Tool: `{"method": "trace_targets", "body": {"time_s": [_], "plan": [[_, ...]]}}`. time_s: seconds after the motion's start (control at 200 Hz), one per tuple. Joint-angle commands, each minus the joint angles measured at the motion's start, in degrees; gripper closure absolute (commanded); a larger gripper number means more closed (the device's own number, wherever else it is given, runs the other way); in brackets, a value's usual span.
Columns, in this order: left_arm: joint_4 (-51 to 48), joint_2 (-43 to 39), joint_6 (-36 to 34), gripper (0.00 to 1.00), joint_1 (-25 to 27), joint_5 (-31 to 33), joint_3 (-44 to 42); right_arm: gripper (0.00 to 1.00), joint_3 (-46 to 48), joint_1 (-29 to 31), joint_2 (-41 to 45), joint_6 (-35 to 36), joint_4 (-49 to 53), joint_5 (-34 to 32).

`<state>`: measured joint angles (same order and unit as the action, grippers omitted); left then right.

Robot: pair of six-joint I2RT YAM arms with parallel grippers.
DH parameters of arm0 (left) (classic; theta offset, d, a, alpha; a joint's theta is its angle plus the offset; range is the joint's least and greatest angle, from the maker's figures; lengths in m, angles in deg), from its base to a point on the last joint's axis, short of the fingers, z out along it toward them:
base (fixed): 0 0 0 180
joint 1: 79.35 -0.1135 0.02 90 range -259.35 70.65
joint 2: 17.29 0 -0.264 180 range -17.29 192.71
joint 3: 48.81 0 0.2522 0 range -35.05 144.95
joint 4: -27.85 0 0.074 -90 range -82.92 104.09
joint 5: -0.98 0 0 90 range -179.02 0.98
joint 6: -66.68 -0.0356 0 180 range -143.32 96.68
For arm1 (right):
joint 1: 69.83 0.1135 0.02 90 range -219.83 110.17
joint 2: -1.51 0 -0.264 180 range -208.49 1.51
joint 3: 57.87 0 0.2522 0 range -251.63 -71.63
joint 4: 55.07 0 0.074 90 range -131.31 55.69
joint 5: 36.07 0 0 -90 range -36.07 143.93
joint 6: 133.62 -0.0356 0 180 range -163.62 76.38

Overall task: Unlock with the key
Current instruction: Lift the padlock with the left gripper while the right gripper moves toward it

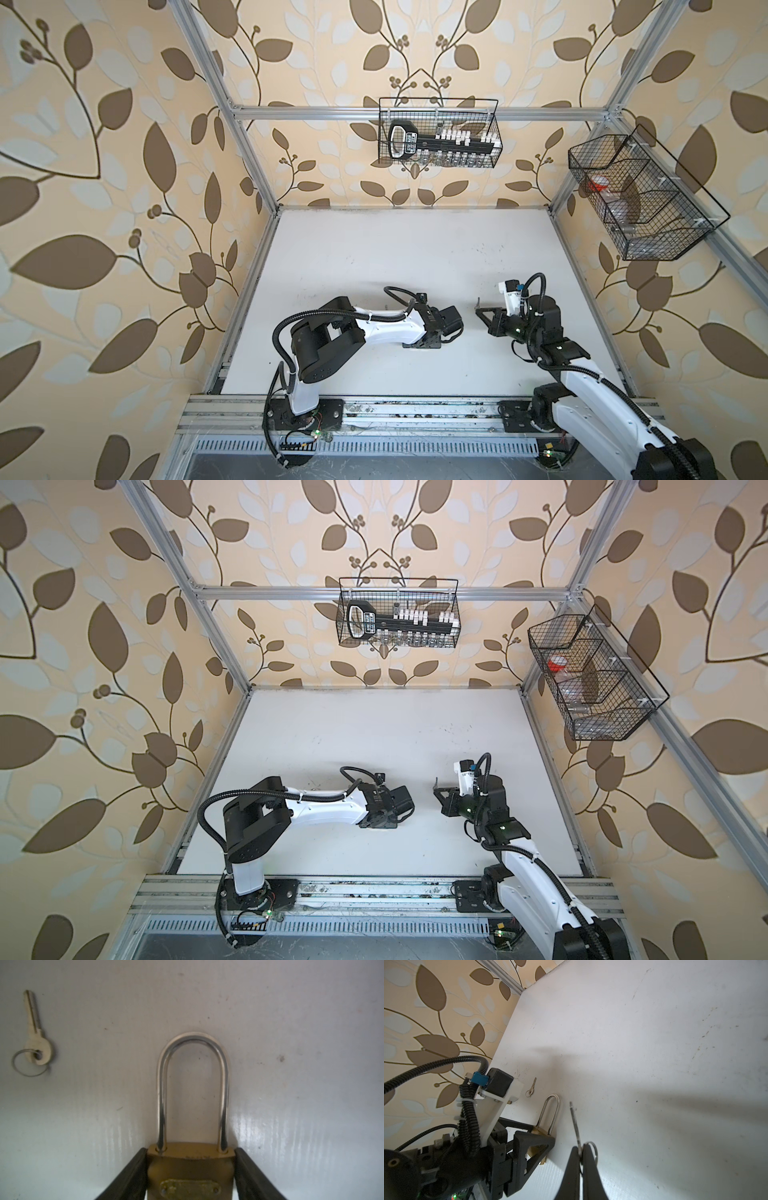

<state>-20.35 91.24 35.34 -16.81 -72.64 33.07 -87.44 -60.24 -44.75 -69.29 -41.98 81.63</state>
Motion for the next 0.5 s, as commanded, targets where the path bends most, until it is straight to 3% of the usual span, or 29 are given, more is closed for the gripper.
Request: {"method": "trace_targets", "body": {"time_s": [0.0, 0.185, 0.345, 0.495], "plan": [[-7.80, 5.04, -1.31, 0.37, -1.01, -4.58, -2.81, 1.00, 0.87, -0.22, -0.25, 0.09, -1.17, 1.13], [-6.35, 4.45, -3.43, 0.56, -2.18, -4.65, -2.40, 1.00, 0.96, -0.26, -0.06, 0.18, -1.18, 1.22], [-5.51, -0.31, -6.53, 0.66, -4.10, -3.59, 0.03, 1.00, 1.05, -0.24, 0.62, 0.71, -1.43, 0.38], [-1.73, -7.07, -14.73, 0.78, -8.56, -5.82, 1.81, 1.00, 1.79, -0.27, 2.40, 0.20, -2.17, -0.44]]}}
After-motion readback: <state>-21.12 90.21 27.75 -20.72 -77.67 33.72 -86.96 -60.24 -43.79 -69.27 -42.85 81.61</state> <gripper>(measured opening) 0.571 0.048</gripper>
